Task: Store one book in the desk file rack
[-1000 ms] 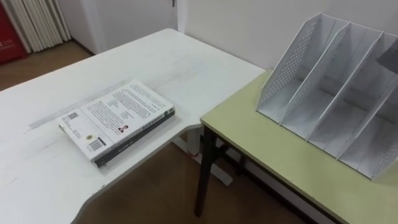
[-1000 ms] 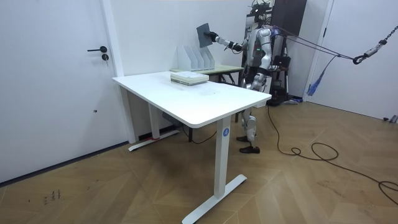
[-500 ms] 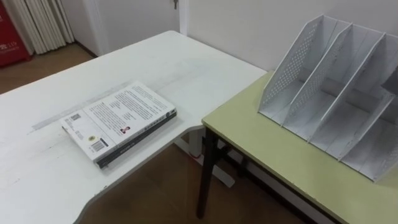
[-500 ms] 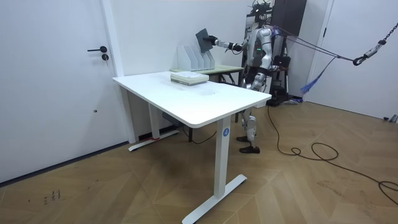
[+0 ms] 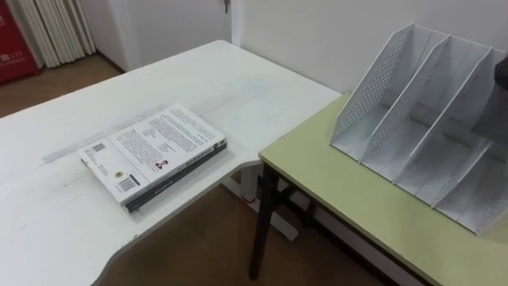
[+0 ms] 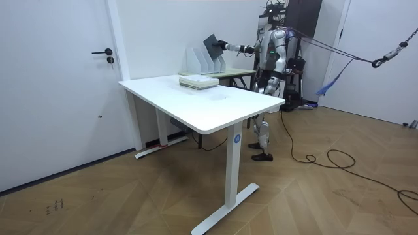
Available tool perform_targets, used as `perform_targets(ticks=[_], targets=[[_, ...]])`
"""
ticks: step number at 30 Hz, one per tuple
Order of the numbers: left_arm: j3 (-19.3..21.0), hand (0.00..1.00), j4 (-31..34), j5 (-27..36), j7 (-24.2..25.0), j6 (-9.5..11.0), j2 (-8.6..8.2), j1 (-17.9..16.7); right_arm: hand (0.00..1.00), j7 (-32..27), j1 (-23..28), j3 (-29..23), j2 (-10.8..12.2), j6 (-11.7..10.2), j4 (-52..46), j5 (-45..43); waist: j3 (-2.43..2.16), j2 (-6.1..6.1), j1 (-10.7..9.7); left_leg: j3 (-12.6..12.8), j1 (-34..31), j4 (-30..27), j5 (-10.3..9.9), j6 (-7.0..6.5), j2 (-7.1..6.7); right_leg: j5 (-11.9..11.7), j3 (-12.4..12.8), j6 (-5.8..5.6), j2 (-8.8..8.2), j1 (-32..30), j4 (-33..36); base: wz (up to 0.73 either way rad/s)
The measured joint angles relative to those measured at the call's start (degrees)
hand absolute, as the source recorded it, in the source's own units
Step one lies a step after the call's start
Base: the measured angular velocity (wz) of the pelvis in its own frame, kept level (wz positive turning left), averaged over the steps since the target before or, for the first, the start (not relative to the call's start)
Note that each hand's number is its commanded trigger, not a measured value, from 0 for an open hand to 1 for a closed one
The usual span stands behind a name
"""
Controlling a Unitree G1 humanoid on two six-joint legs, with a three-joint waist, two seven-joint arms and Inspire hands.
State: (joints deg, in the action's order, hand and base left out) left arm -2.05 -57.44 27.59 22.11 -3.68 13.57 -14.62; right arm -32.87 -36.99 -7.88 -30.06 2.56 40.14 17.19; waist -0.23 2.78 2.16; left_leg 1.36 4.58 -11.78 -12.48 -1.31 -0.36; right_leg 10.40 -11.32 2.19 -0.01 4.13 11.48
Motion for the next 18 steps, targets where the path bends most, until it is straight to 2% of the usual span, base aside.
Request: perform_targets(ticks=[8, 9, 10, 11, 18], targets=[[0.8, 0.00, 0.0, 0.7, -0.1, -0.2, 0.43, -0.5, 1.00, 0.6, 0.0, 2.1, 0.0, 0.2, 1.8, 0.0, -0.09, -0.26, 1.5, -0.3, -0.1, 0.0, 0.0, 0.00, 0.01, 0.0, -0.3, 0.00, -0.04, -0.1, 0.1, 0.01], [0.8, 0.00, 0.0, 0.9, -0.1, -0.3, 0.43, -0.6, 0.95, 0.7, 0.0, 2.3, 0.0, 0.7, 1.8, 0.0, -0.10, -0.28, 1.6, -0.5, -0.1, 0.0, 0.0, 0.00, -0.02, 0.0, -0.4, 0.00, -0.09, -0.1, 0.1, 0.06], [0.9, 0.00, 0.1, 1.1, -0.1, -0.5, 0.44, -0.6, 0.59, 0.6, 0.0, 2.3, 0.0, 0.9, 1.9, 0.0, -0.13, -0.33, 1.7, -0.6, -0.1, -0.1, 0.0, 0.00, -0.05, 0.0, -0.5, 0.00, -0.12, 0.0, 0.1, 0.05], [0.9, 0.00, 0.1, 1.1, -0.1, -0.6, 0.45, -0.7, 0.00, 0.6, 0.0, 2.3, 0.0, 0.9, 1.9, 0.0, -0.14, -0.33, 1.8, -0.6, -0.1, -0.1, 0.0, 0.00, -0.05, 0.0, -0.6, 0.00, -0.12, 0.0, 0.1, 0.04], [1.4, 0.00, 0.0, 1.1, -0.3, -0.7, 0.54, -0.9, 0.00, 0.5, 0.0, 2.2, 0.0, 0.9, 2.4, 0.0, -0.09, -0.26, 1.9, -0.8, 0.0, -0.1, 0.1, 0.01, -0.08, 0.0, -0.7, 0.00, -0.15, 0.3, 0.1, 0.00]])
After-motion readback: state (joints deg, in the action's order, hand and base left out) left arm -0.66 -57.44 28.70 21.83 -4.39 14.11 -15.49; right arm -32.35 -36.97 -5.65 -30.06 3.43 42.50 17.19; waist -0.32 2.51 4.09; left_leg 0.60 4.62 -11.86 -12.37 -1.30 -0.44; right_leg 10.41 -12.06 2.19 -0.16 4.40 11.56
